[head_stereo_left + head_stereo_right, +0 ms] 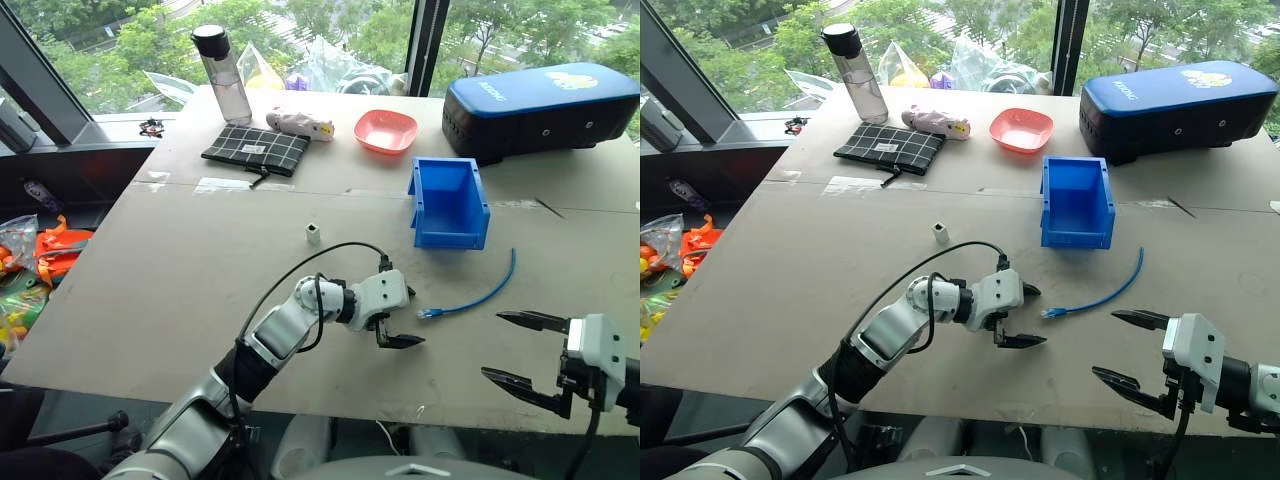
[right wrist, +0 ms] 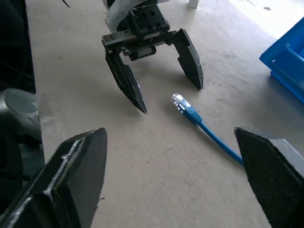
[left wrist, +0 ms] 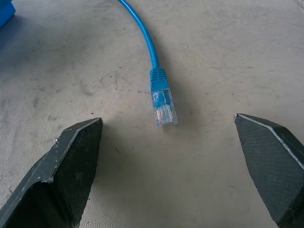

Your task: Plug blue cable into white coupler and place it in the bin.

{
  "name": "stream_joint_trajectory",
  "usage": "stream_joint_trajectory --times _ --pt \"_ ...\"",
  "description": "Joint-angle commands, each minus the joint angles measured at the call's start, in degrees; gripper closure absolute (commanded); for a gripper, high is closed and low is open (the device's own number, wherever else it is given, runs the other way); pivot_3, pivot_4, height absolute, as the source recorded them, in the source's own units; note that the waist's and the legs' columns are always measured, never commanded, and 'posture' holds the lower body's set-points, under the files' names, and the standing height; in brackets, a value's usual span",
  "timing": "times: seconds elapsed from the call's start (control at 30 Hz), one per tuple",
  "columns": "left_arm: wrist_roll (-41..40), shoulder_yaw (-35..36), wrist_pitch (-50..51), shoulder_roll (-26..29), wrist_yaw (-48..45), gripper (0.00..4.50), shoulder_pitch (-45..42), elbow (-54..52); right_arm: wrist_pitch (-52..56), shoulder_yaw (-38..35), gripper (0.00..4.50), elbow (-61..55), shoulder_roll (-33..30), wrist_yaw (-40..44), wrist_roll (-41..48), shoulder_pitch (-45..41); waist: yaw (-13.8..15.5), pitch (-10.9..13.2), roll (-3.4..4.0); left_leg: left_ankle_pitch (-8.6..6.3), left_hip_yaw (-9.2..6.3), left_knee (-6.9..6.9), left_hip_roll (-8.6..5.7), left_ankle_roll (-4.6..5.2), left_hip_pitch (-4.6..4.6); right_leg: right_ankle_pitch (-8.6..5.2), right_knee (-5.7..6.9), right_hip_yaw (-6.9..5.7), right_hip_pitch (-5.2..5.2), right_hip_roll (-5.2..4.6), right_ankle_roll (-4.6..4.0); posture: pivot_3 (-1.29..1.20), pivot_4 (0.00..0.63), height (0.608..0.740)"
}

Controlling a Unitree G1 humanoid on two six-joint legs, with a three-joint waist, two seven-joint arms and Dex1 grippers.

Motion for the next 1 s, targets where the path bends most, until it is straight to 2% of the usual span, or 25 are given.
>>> stream_joint_trajectory --times 0.03,0.07,0.17,0.27,0.3,0.33,0.43,0.63,0.73,0.8,0.9,1.0 --pt "1.2 1.2 1.5 -0.9 0.8 0.0 -0.4 0.0 -3.9 -0.2 0.02 0.3 -0.2 -0.2 -1.6 -0.2 0.0 0.0 0.0 0.0 -0.01 0.0 0.0 0.0 0.0 0.0 0.0 -0.01 0.0 0.0 0.0 0.0 0.15 0.736" --pt "1.4 1.3 1.6 -1.1 0.9 0.0 -0.6 0.4 -3.9 -0.1 0.02 0.1 -0.1 -0.5 -1.5 -0.1 0.0 0.0 0.01 0.0 -0.01 0.01 0.0 0.0 0.01 0.0 0.01 -0.01 0.0 0.0 0.0 0.0 0.15 0.736" --pt "2.7 0.4 1.8 -2.0 1.3 0.74 -1.1 1.5 -2.9 0.4 0.0 -1.4 1.2 -2.3 -0.9 1.2 0.0 0.0 0.0 0.0 -0.05 0.01 -0.01 0.0 0.0 0.0 0.02 -0.03 0.01 0.0 0.01 0.0 0.15 0.736" --pt "4.3 0.3 1.3 -3.1 2.0 2.04 -1.6 2.8 -1.1 1.5 0.0 -3.2 2.5 -4.9 0.0 2.3 0.0 -0.1 -0.01 0.0 -0.08 0.01 -0.02 0.0 0.0 -0.03 0.02 -0.04 0.02 0.0 0.04 0.0 0.15 0.736" --pt "4.5 0.3 1.0 -3.2 1.8 2.72 -1.7 3.1 -0.7 1.8 0.0 -3.7 2.8 -5.6 0.1 2.5 0.0 -0.1 0.0 0.0 -0.1 0.01 -0.03 0.0 0.0 -0.04 0.02 -0.04 0.03 0.0 0.06 0.0 0.15 0.736" --pt "4.7 0.3 0.8 -3.4 1.6 3.01 -1.7 3.4 -0.5 2.1 0.0 -4.0 3.1 -6.2 0.1 2.8 0.0 -0.1 0.01 0.0 -0.11 0.01 -0.04 0.0 0.0 -0.04 0.02 -0.04 0.02 -0.01 0.06 0.0 0.15 0.736" --pt "5.2 0.2 -0.3 -3.5 0.2 4.46 -1.7 3.5 0.5 3.0 0.0 -4.7 4.2 -8.6 -0.3 3.7 -0.1 -0.1 0.0 0.0 -0.14 0.0 -0.04 0.0 0.0 -0.04 0.02 -0.05 0.02 -0.01 0.07 0.0 0.15 0.736" --pt "4.2 1.9 -1.7 -3.5 -1.5 4.46 -1.3 3.6 5.2 5.2 0.0 -8.4 6.3 -13.8 1.3 5.7 -0.1 -0.1 0.03 0.0 -0.19 -0.03 -0.04 0.0 -0.01 -0.09 0.02 -0.08 0.01 -0.01 0.13 0.0 0.15 0.736" --pt "-0.5 6.1 -0.1 -4.0 -3.6 4.46 -1.7 1.8 12.0 7.6 0.0 -10.7 7.6 -18.7 4.2 5.5 -0.2 -0.1 0.03 0.0 -0.21 -0.04 -0.04 0.0 -0.01 -0.09 0.02 -0.09 0.01 -0.01 0.13 0.0 0.15 0.736" --pt "-7.0 9.7 5.2 -4.1 -6.5 4.46 -2.0 -1.5 16.8 9.1 0.0 -12.3 9.3 -21.7 10.3 4.8 -0.2 -0.1 0.03 0.0 -0.28 -0.04 -0.03 0.0 -0.05 -0.1 0.03 -0.12 -0.02 0.0 0.13 0.0 0.15 0.736" --pt "-20.0 15.7 19.4 -3.0 -10.5 4.46 -3.3 -7.5 23.1 10.9 0.0 -10.7 14.0 -26.7 22.6 2.3 -0.5 -0.1 0.03 0.0 -0.48 -0.05 0.01 0.0 -0.08 -0.1 0.1 -0.12 -0.07 0.0 0.12 0.0 0.15 0.736" --pt "-32.3 21.8 35.4 -1.3 -10.9 4.46 -5.7 -10.5 25.1 11.6 0.0 -7.7 19.9 -32.6 33.7 -2.6 -1.1 -0.1 0.02 0.0 -0.63 -0.05 0.01 0.0 -0.06 -0.1 0.12 -0.15 -0.06 0.01 0.12 0.0 0.15 0.736"
